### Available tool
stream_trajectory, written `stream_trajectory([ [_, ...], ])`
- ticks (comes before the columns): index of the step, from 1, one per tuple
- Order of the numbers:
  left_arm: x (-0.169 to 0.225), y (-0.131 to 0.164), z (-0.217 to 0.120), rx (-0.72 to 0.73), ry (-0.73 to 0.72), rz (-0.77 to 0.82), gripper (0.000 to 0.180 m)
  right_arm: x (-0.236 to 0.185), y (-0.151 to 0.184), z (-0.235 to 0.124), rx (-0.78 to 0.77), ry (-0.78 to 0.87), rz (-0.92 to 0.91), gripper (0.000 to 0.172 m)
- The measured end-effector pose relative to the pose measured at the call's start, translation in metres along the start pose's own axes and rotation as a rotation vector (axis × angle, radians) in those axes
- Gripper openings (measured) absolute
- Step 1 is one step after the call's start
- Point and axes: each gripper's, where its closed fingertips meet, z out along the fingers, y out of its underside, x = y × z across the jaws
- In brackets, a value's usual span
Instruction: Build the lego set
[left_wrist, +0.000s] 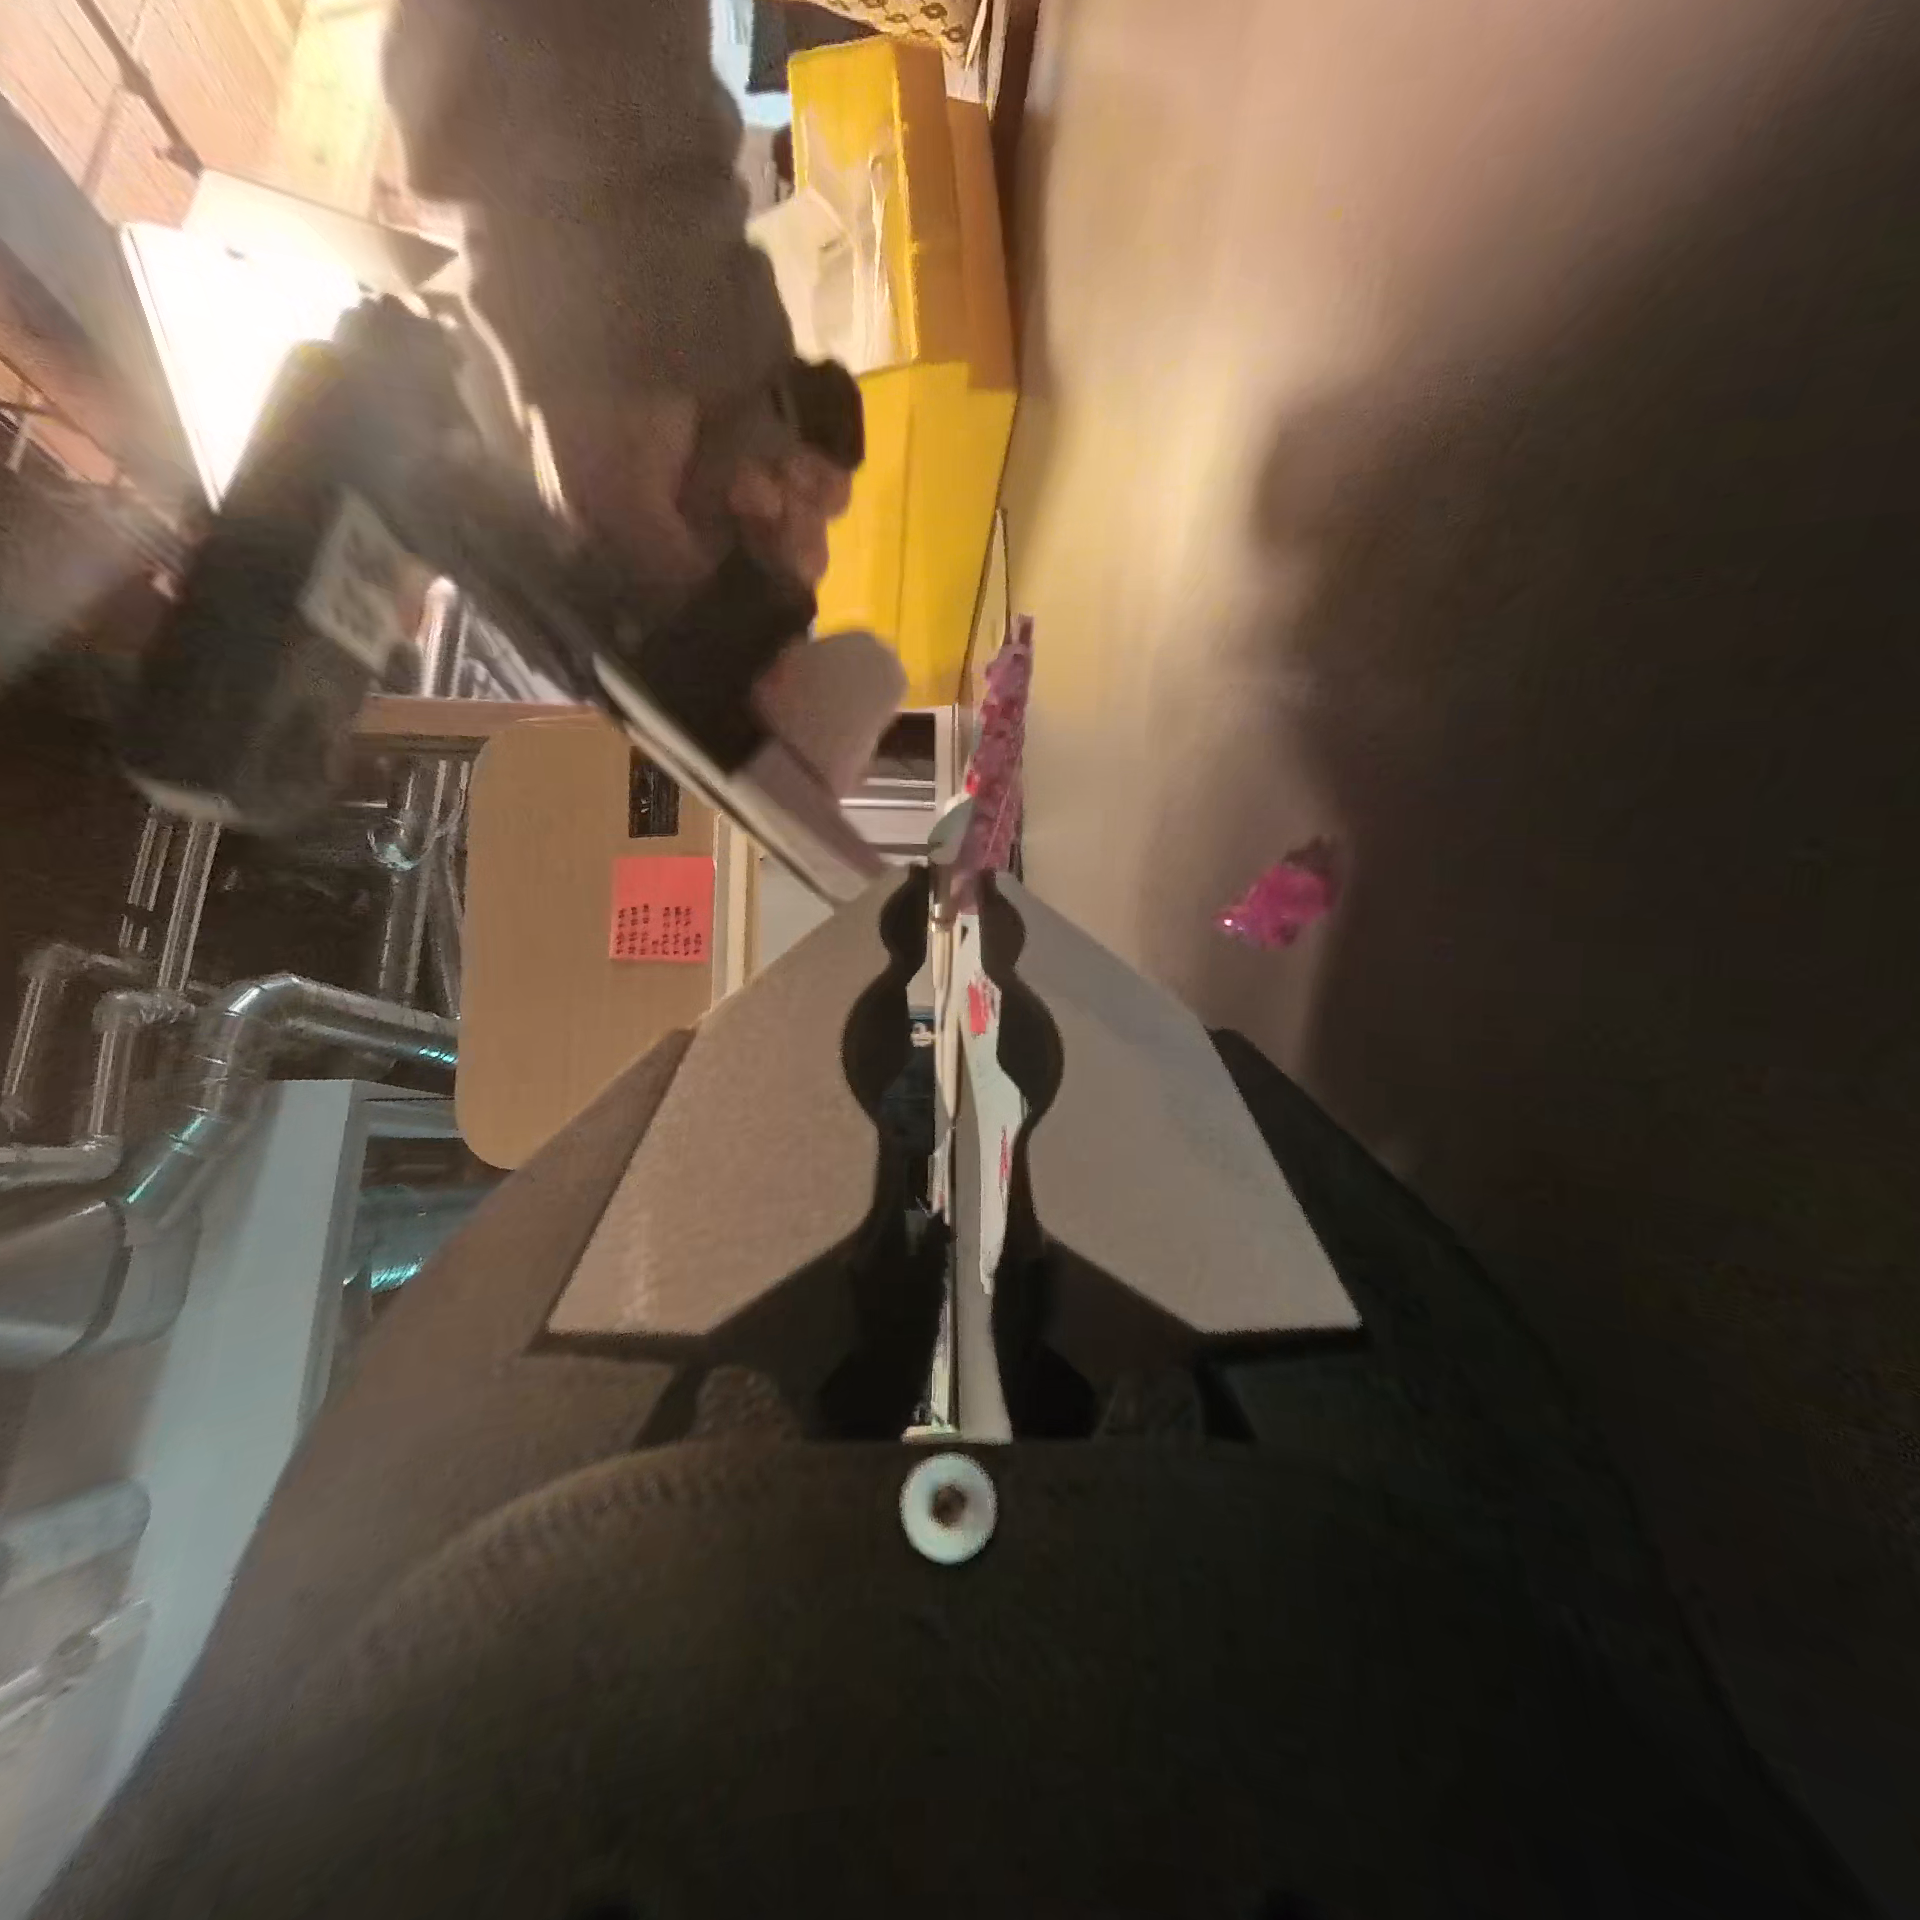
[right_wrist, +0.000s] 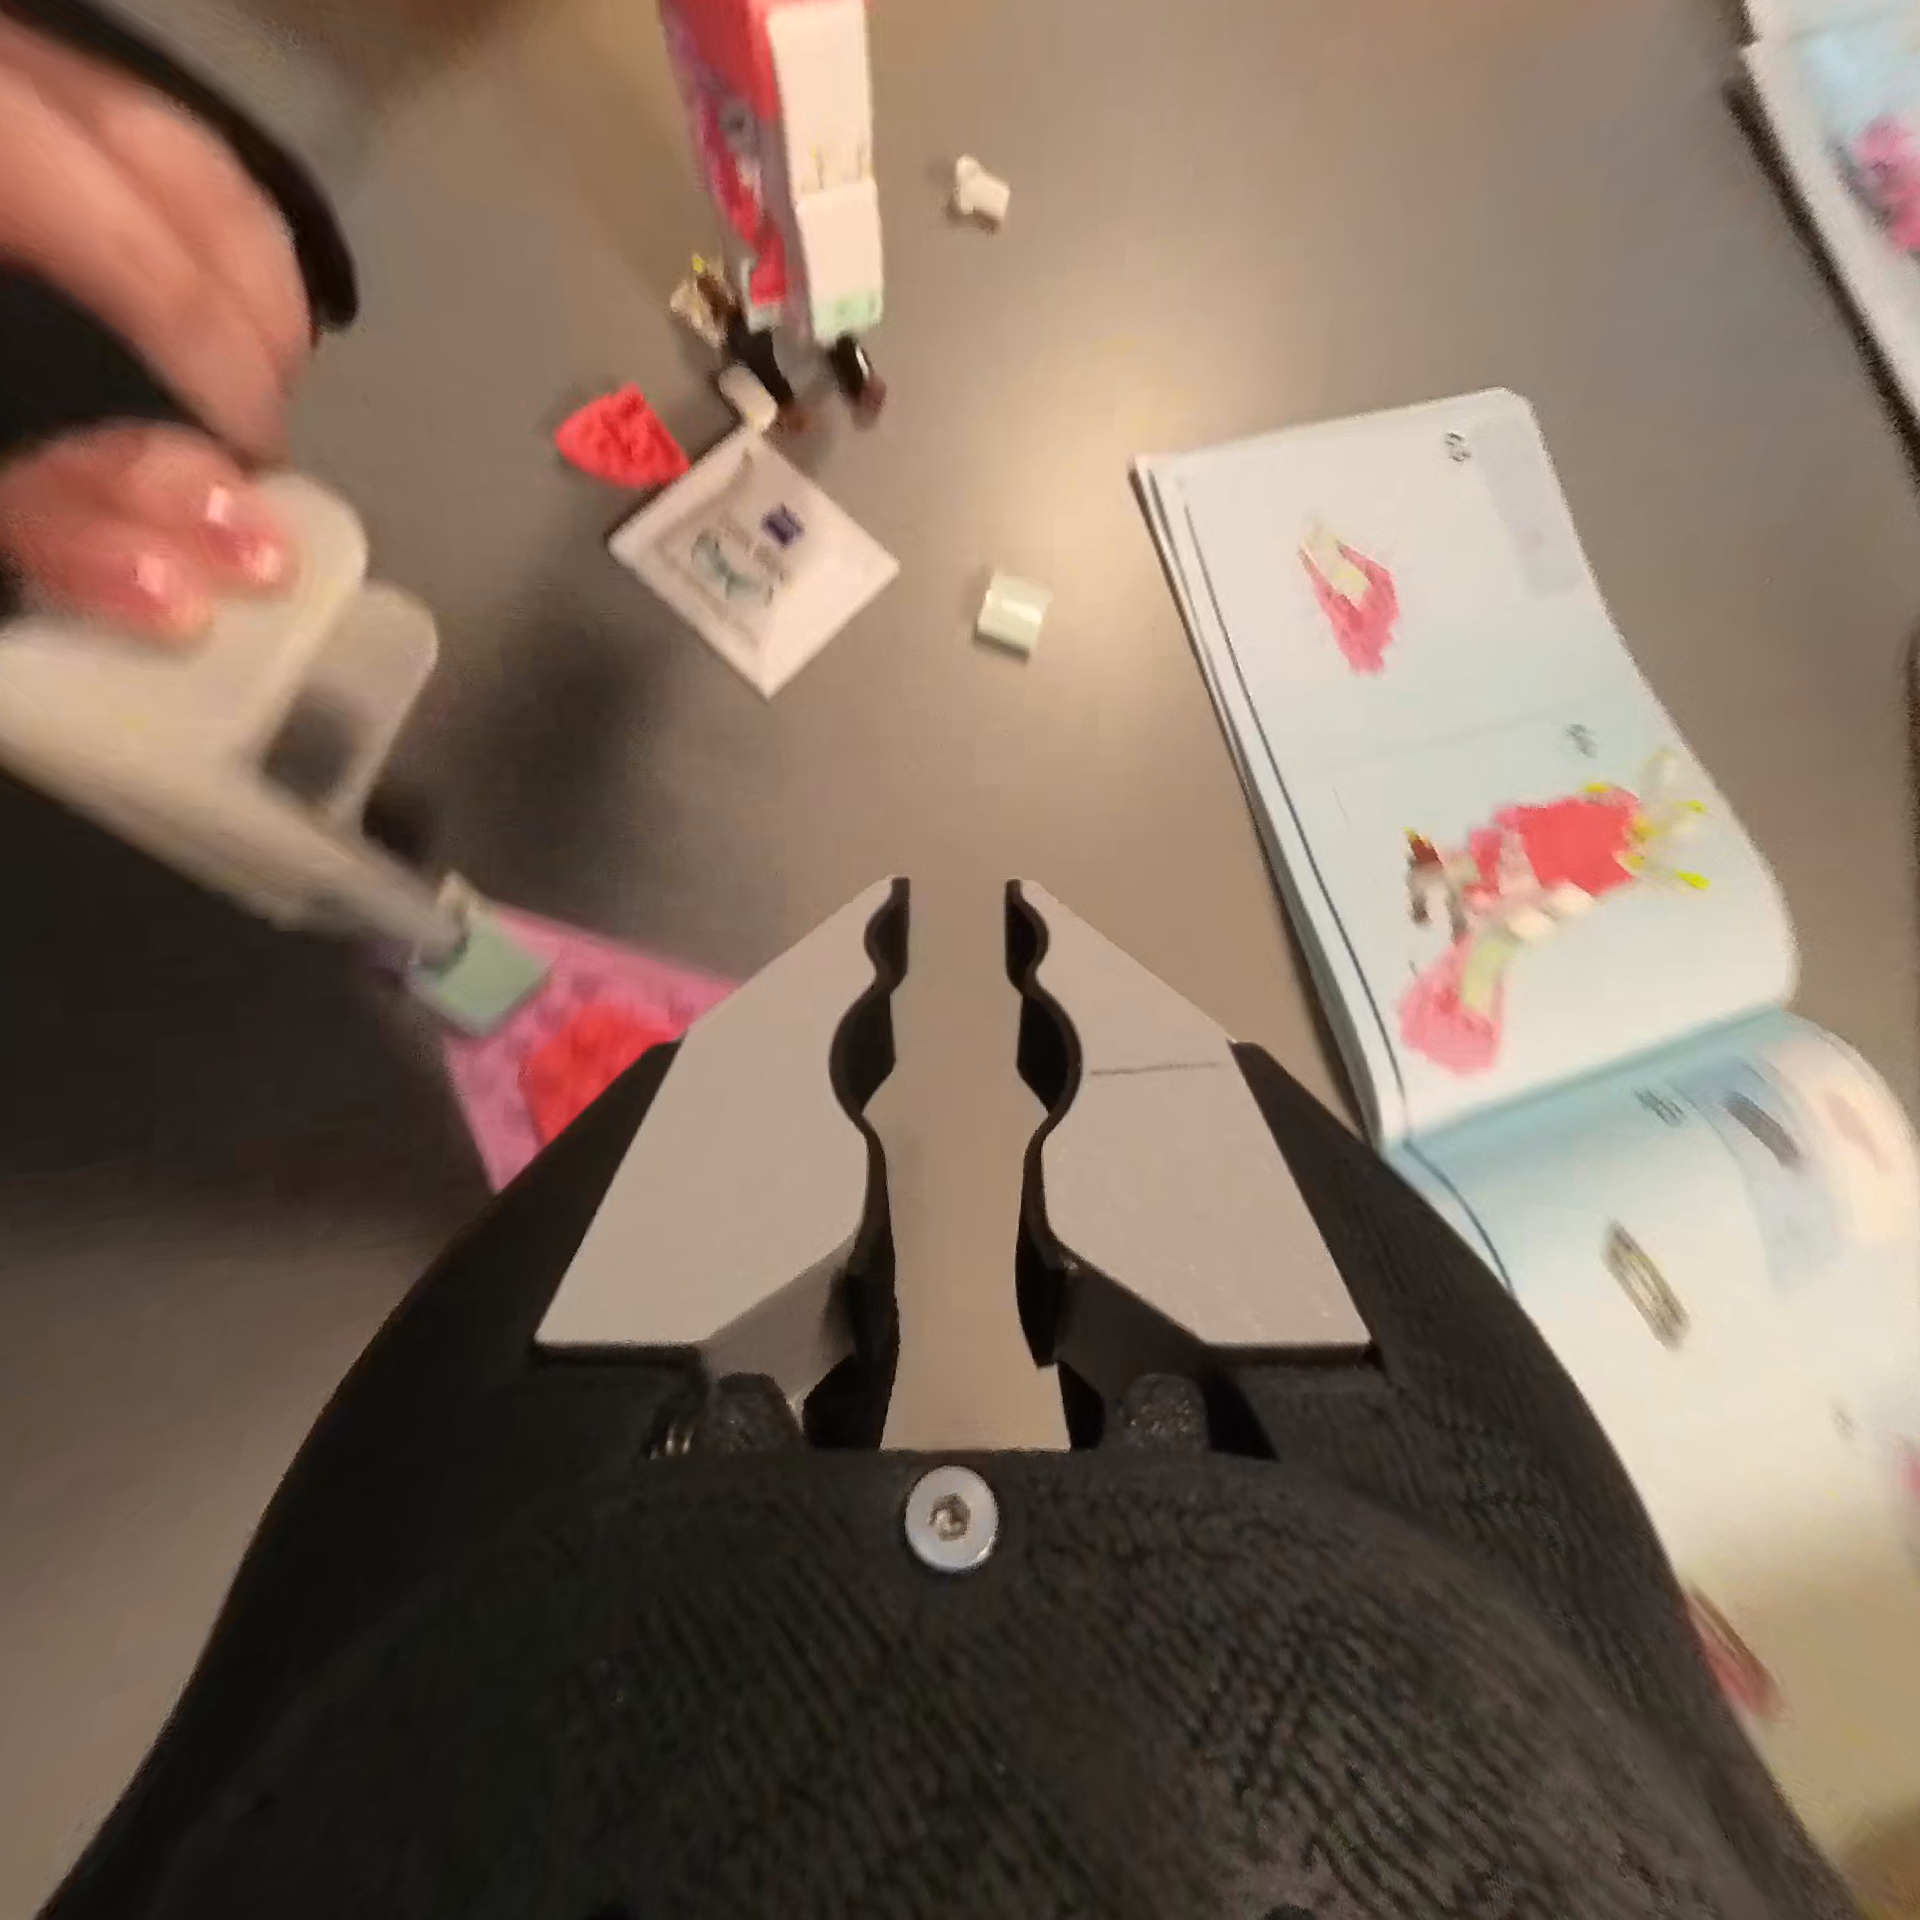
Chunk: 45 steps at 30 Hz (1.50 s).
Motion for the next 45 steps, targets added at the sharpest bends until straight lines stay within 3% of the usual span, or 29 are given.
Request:
stream_trajectory([
  [4,0.002,0.002,0.000,-0.007,0.011,0.007,0.009,0.006,-0.026,0.050,-0.037,-0.119,0.139,0.028],
  [8,0.003,0.003,-0.001,-0.013,0.014,0.010,0.009,0.015,-0.029,0.085,-0.116,-0.103,0.112,0.032],
  [16,0.003,0.004,-0.003,-0.005,0.022,-0.003,0.008,0.015,-0.034,0.099,-0.124,-0.100,0.056,0.016],
  [23,0.004,0.005,-0.005,-0.008,0.029,-0.002,0.008,0.001,-0.018,0.049,-0.066,-0.242,0.115,0.015],
  [28,0.006,0.005,-0.006,-0.004,0.039,0.002,0.008,0.013,0.047,-0.005,-0.159,-0.102,0.146,0.015],
  [32,0.006,0.004,-0.007,0.003,0.042,-0.001,0.008,-0.003,0.097,-0.039,-0.257,-0.030,0.142,0.015],
  [36,0.006,0.004,-0.007,0.002,0.041,-0.002,0.008,-0.021,0.129,-0.052,-0.320,0.018,0.146,0.016],
  [40,0.007,0.004,-0.008,0.000,0.044,-0.002,0.008,-0.027,0.133,-0.056,-0.267,0.041,0.221,0.030],
  [45,0.008,0.005,-0.008,0.000,0.050,-0.002,0.008,-0.032,0.137,-0.059,-0.229,0.030,0.267,0.032],
])
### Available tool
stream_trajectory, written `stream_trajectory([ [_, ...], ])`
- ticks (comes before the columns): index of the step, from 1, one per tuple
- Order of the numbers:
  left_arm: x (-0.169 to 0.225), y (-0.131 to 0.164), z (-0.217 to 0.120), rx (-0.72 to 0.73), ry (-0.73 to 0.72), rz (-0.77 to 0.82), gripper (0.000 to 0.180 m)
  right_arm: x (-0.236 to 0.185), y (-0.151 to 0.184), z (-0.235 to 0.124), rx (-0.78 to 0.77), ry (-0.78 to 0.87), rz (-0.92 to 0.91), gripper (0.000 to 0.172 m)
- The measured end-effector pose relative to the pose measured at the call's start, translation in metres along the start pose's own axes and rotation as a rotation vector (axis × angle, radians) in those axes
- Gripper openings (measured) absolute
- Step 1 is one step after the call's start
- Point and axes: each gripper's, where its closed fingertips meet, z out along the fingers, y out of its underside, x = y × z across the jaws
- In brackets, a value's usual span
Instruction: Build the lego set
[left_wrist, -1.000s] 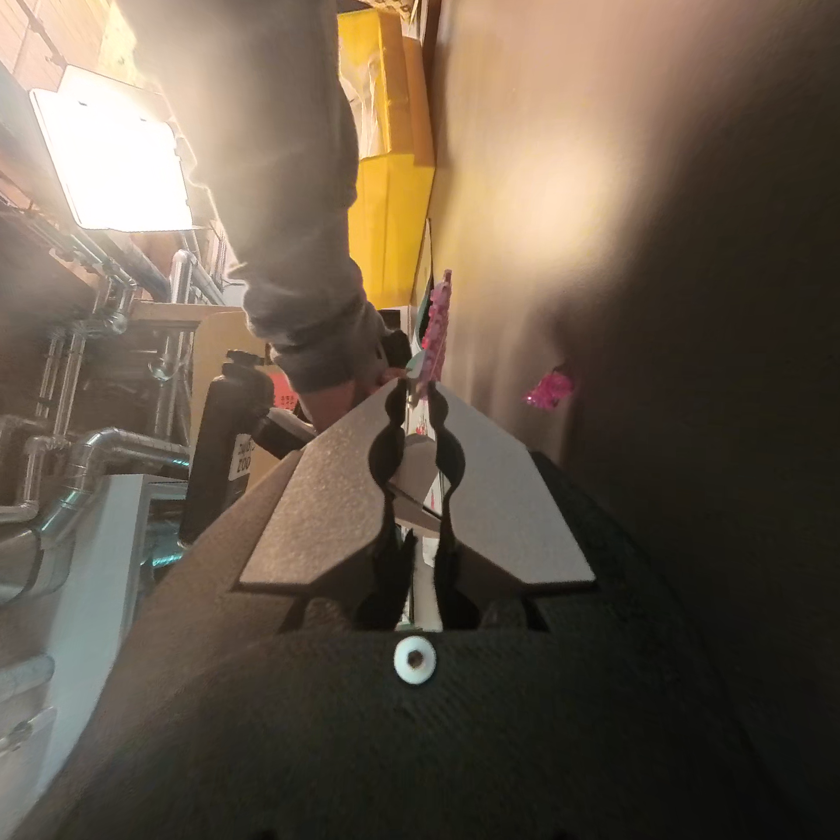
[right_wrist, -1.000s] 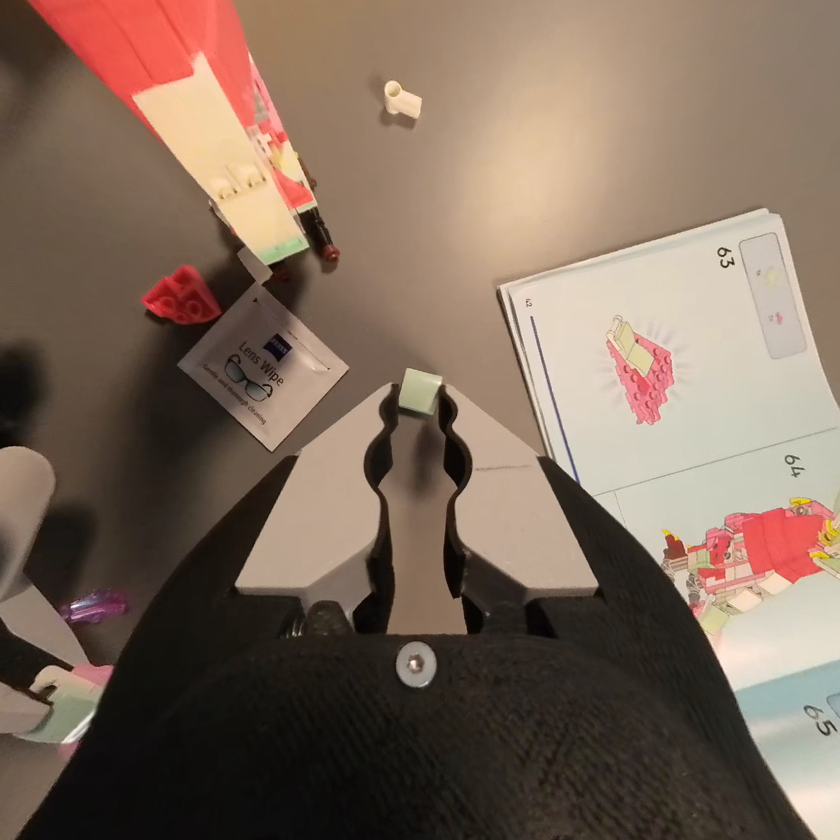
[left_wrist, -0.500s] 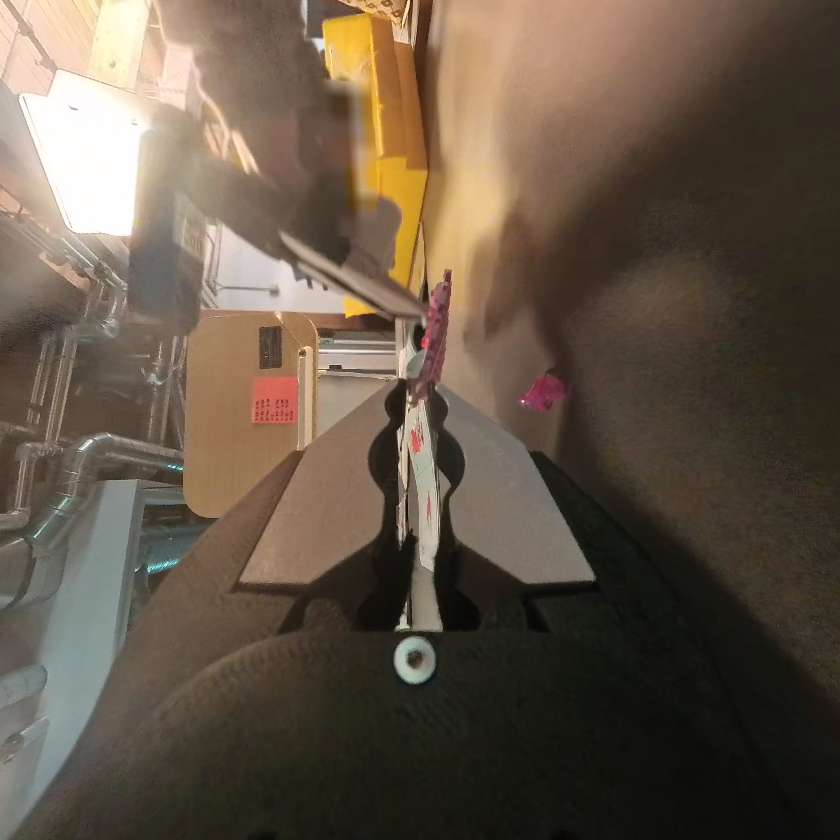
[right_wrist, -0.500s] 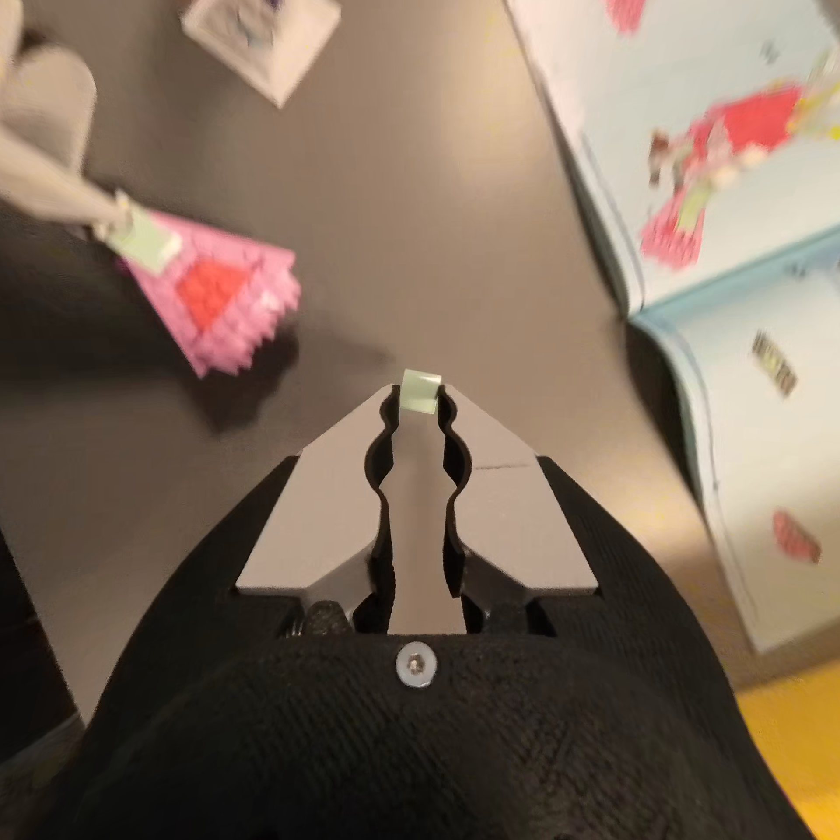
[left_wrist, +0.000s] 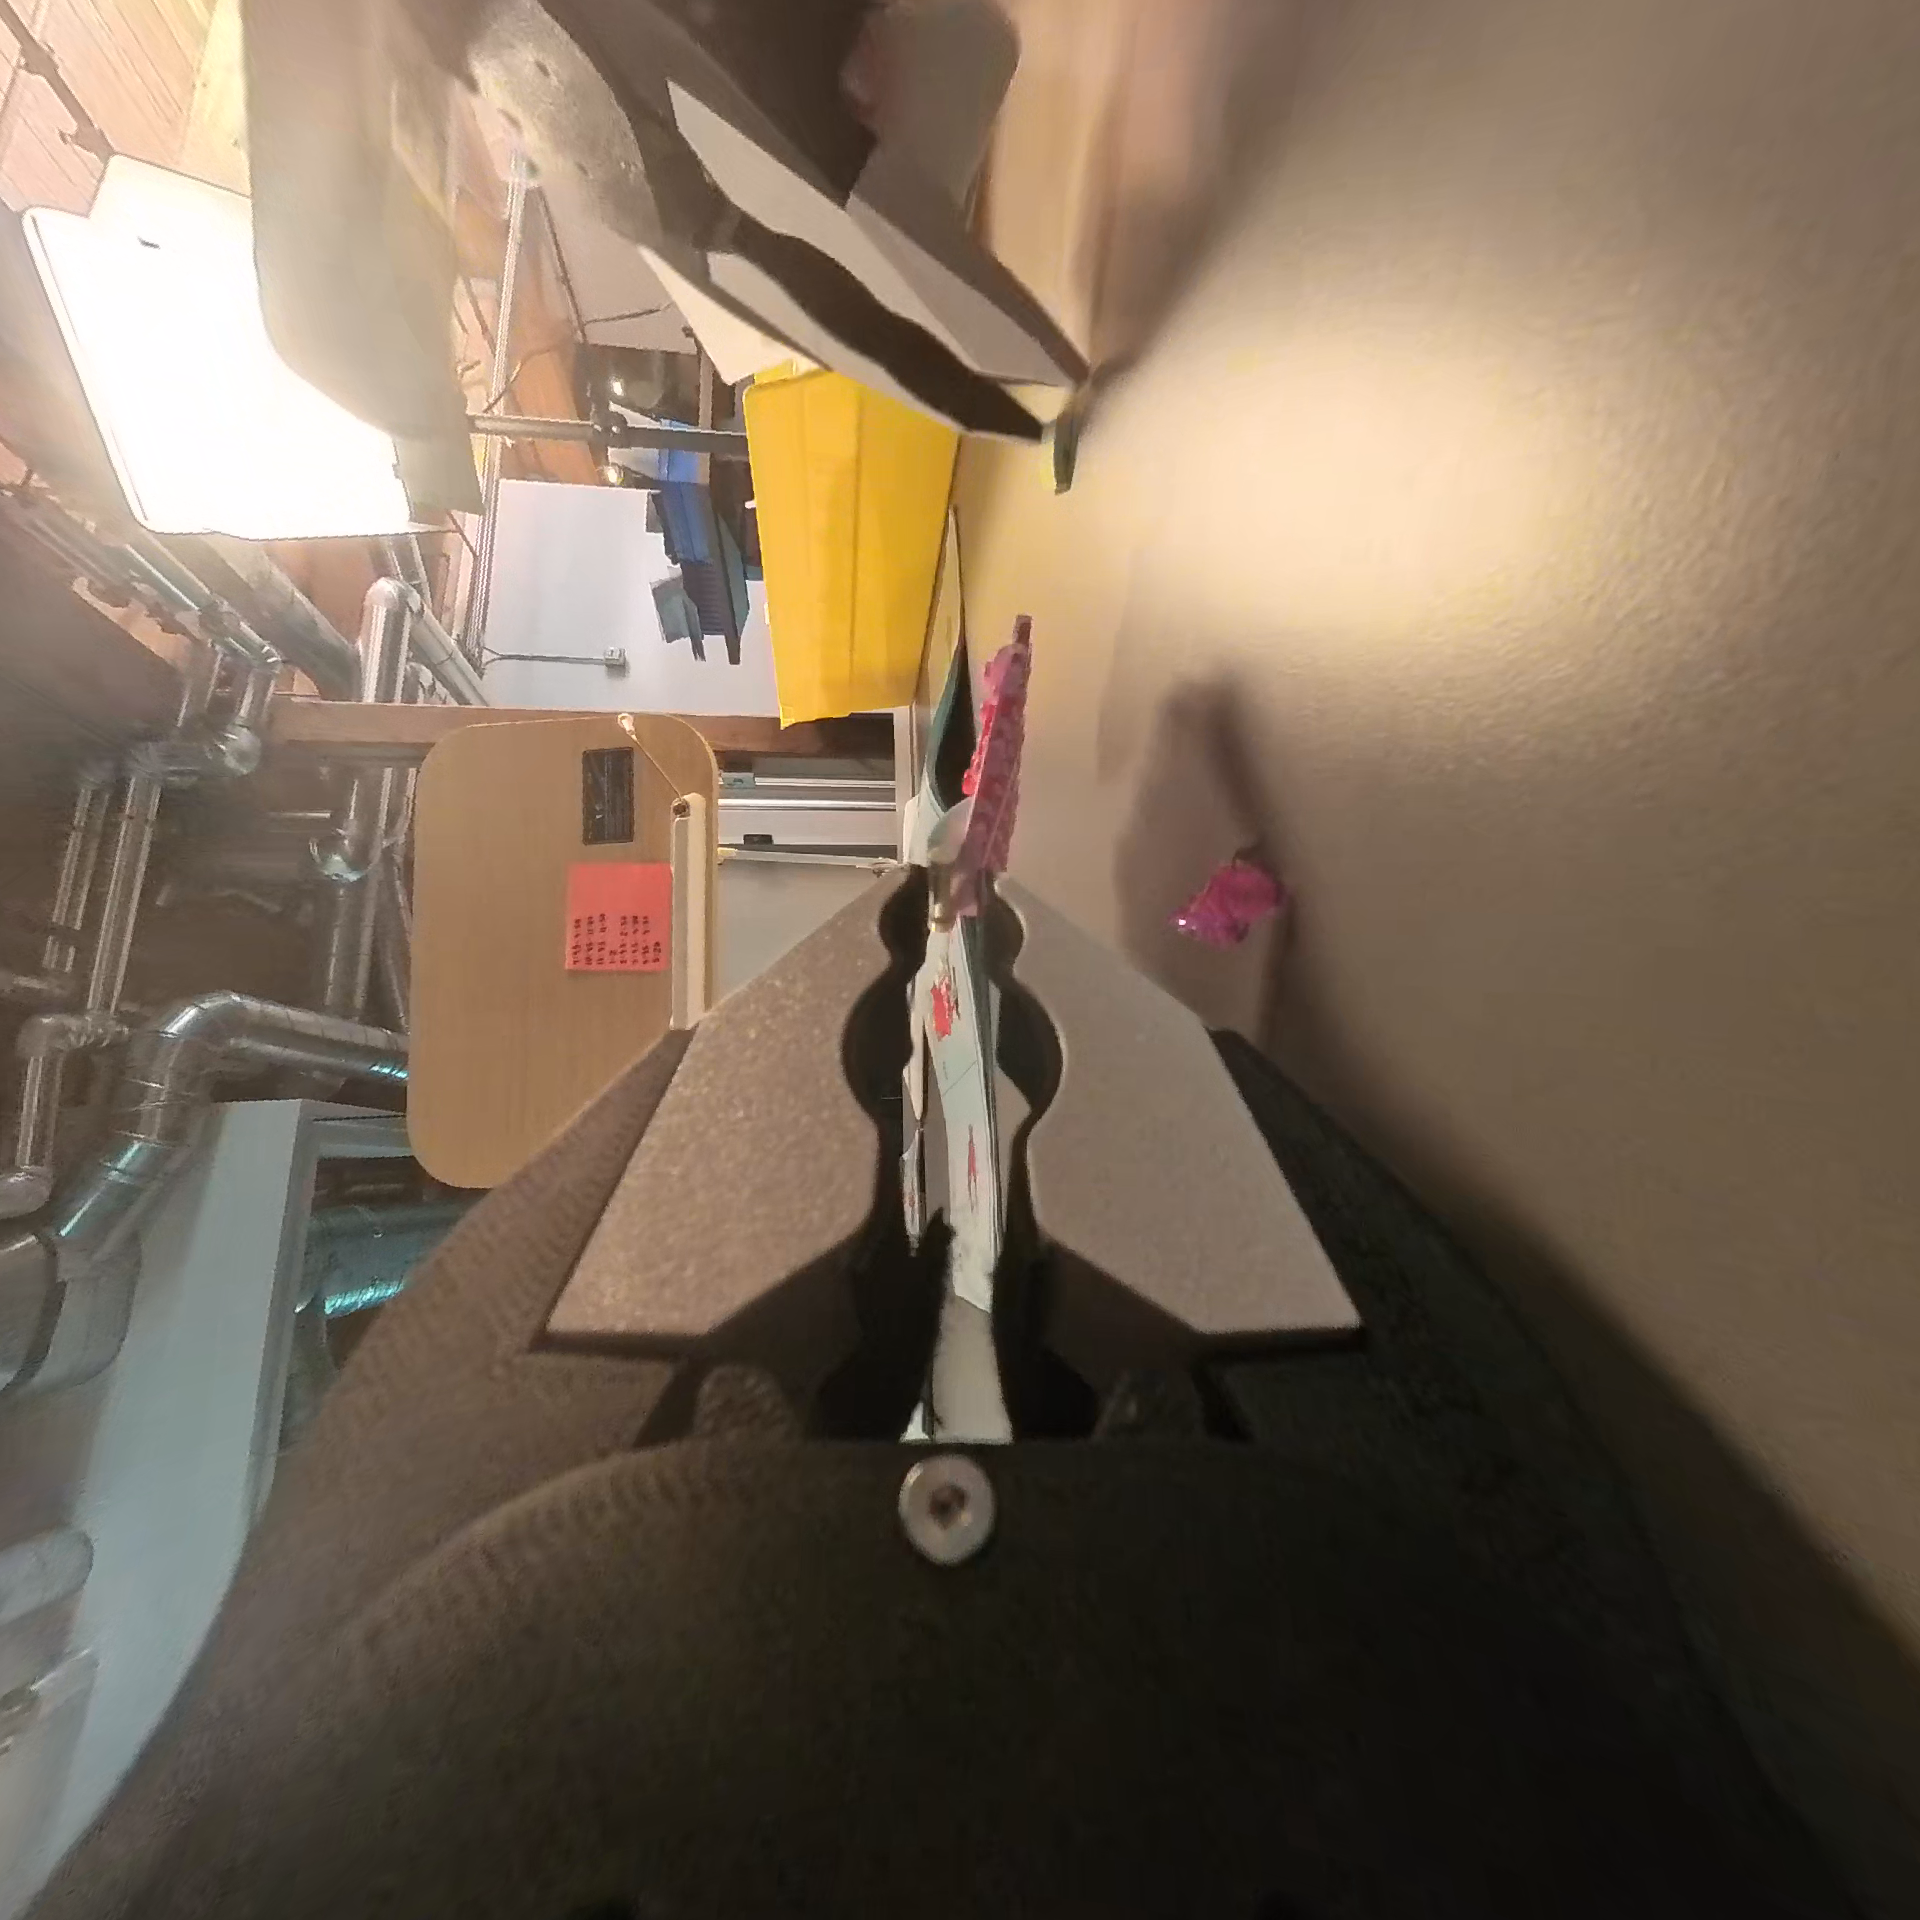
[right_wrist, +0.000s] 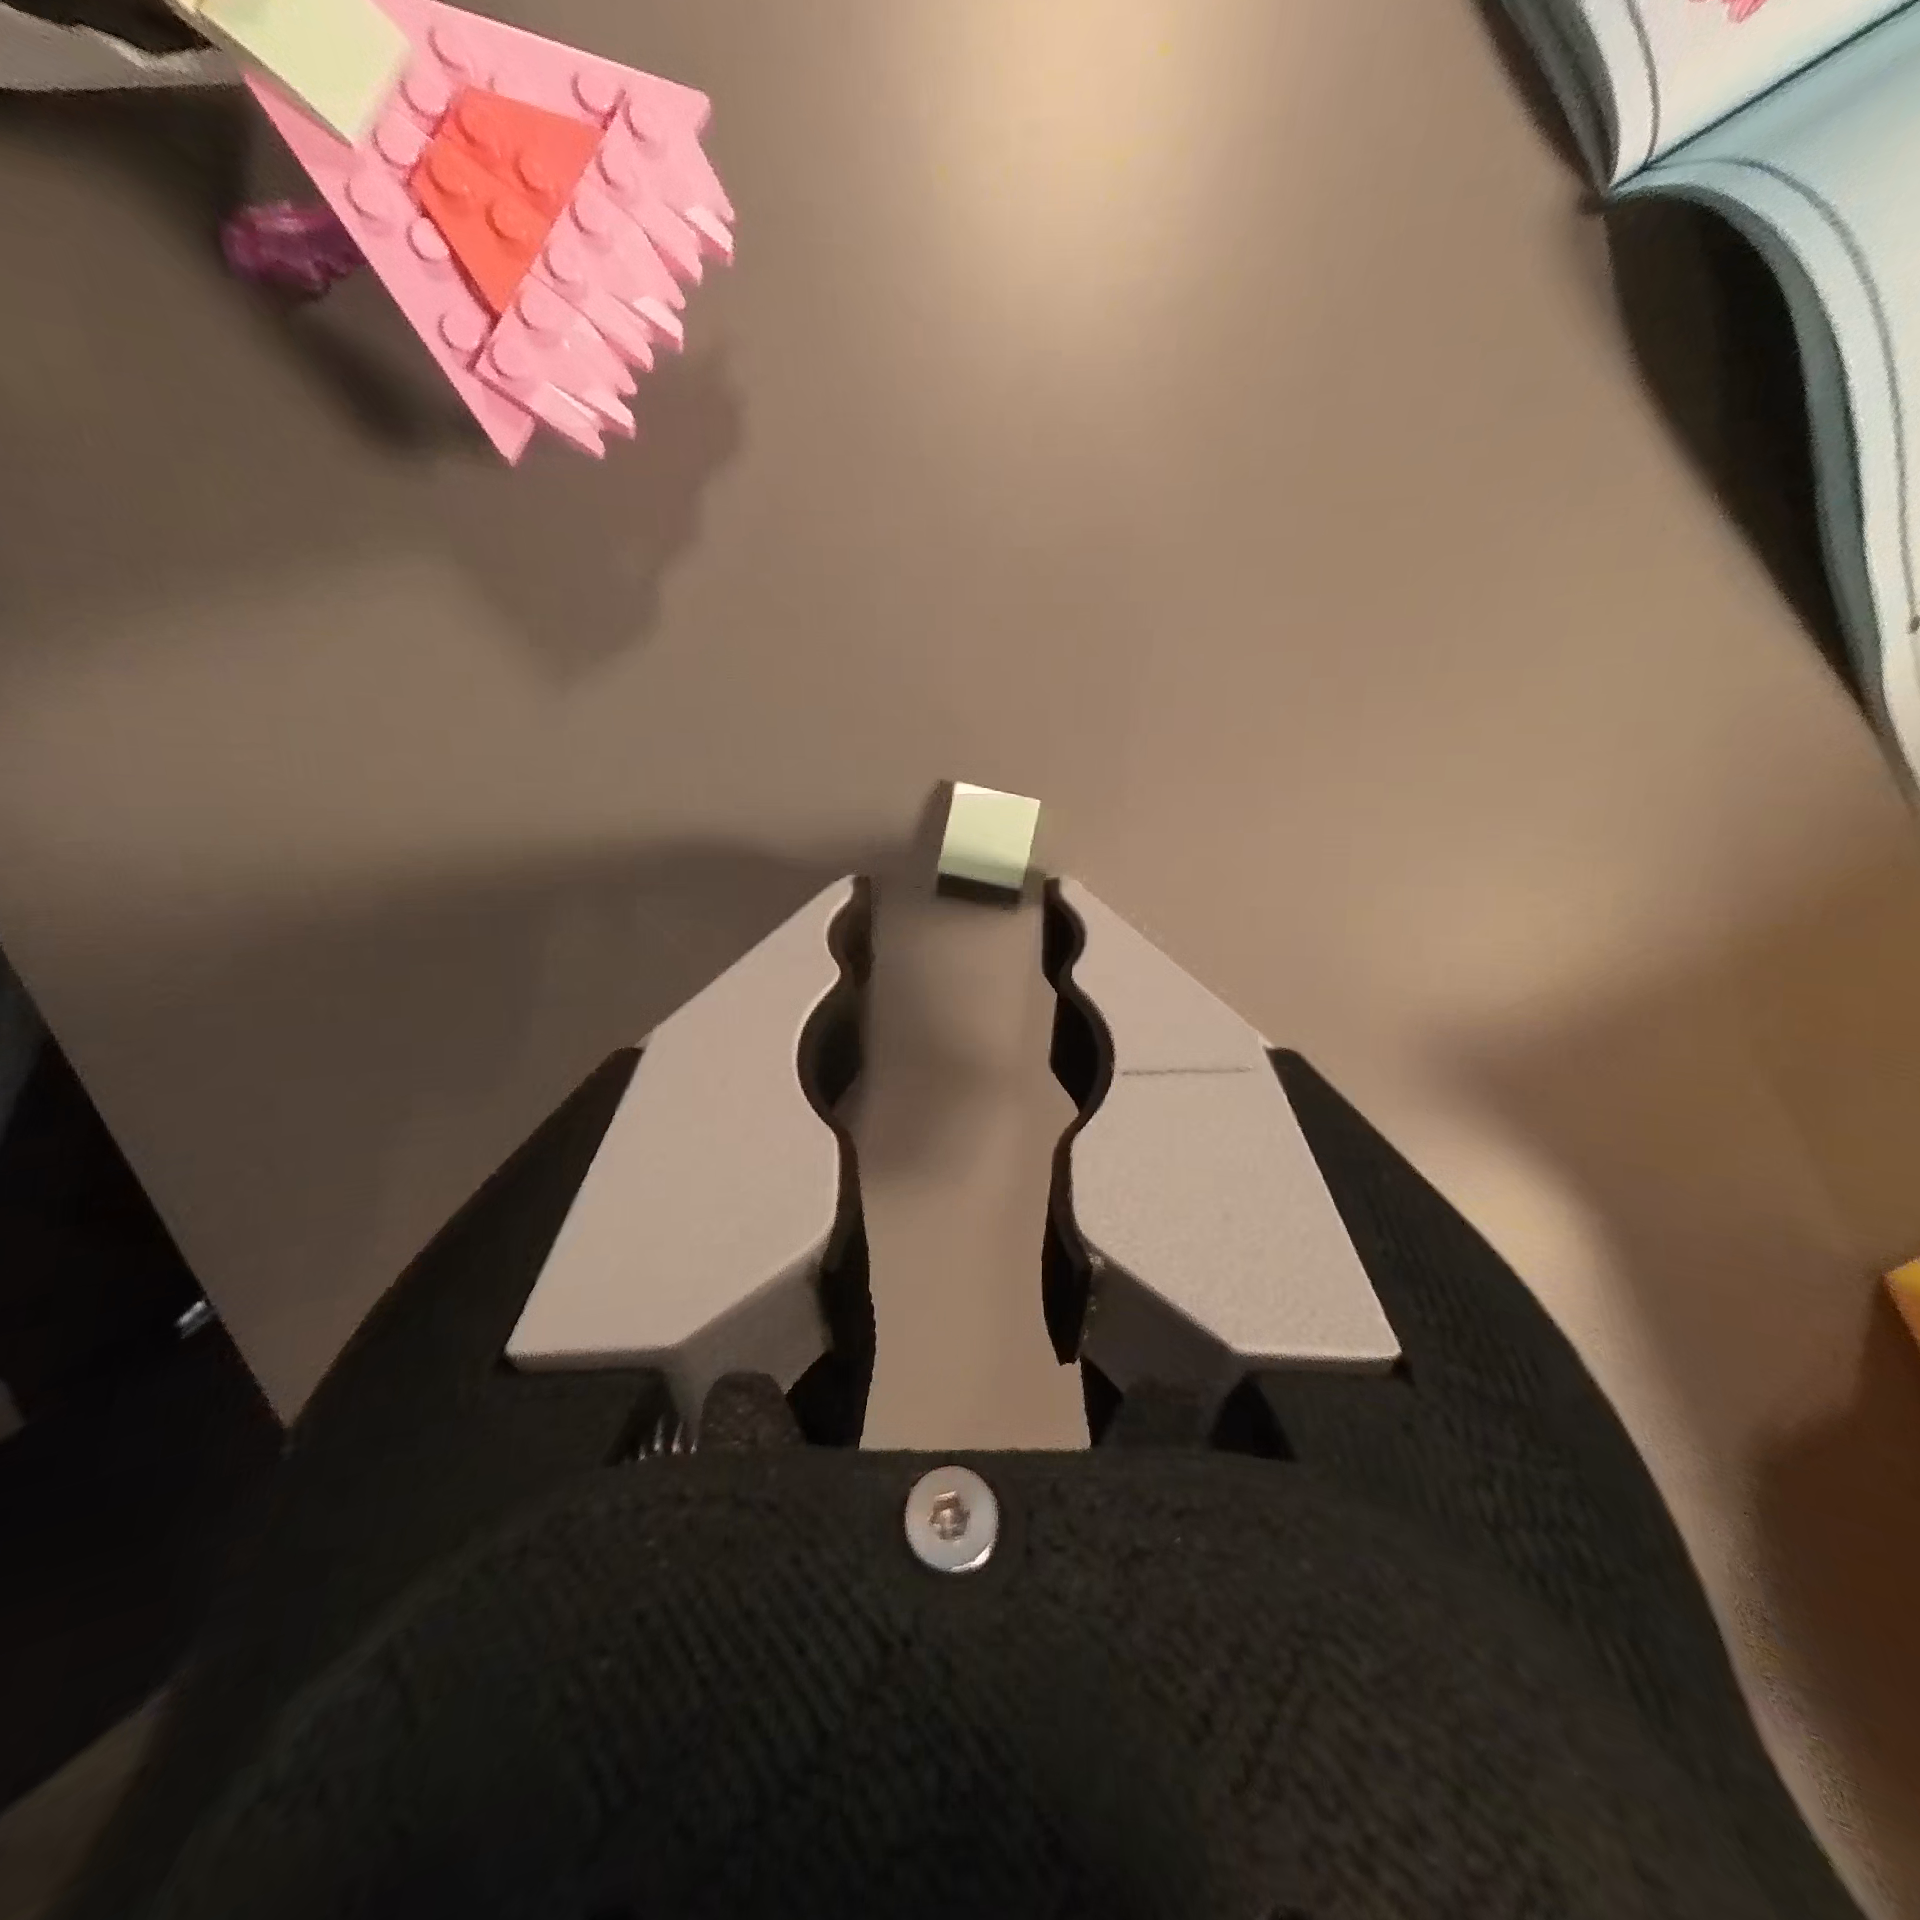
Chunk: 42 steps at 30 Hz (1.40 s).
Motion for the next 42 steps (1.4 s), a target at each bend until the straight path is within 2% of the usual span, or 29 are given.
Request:
stream_trajectory([
  [5,0.000,0.001,0.000,-0.001,0.000,-0.005,0.008,-0.039,-0.022,-0.001,0.096,-0.211,0.009,0.032],
  [8,0.000,0.001,0.000,0.000,0.001,-0.008,0.008,-0.030,-0.037,-0.007,0.163,-0.182,-0.074,0.032],
  [10,0.000,0.001,0.000,0.000,0.001,-0.008,0.008,-0.032,-0.040,-0.006,0.171,-0.195,-0.192,0.037],
  [13,0.001,0.001,0.000,-0.001,0.003,-0.007,0.008,-0.041,-0.036,0.005,0.115,-0.220,-0.410,0.041],
  [15,0.001,0.001,0.000,-0.002,0.003,-0.006,0.008,-0.039,-0.029,0.014,0.022,-0.225,-0.461,0.040],
  [17,0.000,0.001,0.000,-0.003,0.000,-0.004,0.008,-0.037,-0.032,0.016,0.005,-0.243,-0.460,0.033],
  [19,0.000,0.001,0.000,-0.001,-0.003,-0.003,0.008,-0.035,-0.030,0.017,-0.019,-0.262,-0.448,0.015],
  [22,-0.002,-0.001,-0.001,0.009,-0.013,0.003,0.007,-0.035,-0.031,0.012,-0.067,-0.299,-0.434,0.014],
  [26,-0.007,-0.009,-0.004,0.043,-0.049,0.030,0.008,-0.058,-0.086,-0.015,0.139,-0.359,-0.466,0.014],
  [28,-0.009,-0.013,-0.006,0.059,-0.068,0.046,0.008,-0.074,-0.104,-0.022,0.184,-0.386,-0.533,0.015],
  [33,-0.013,-0.017,-0.009,0.080,-0.099,0.046,0.008,-0.092,-0.108,-0.013,0.097,-0.372,-0.699,0.015],
  [42,-0.026,-0.017,-0.013,0.085,-0.169,0.029,0.008,-0.095,-0.115,-0.012,0.059,-0.358,-0.721,0.015],
])
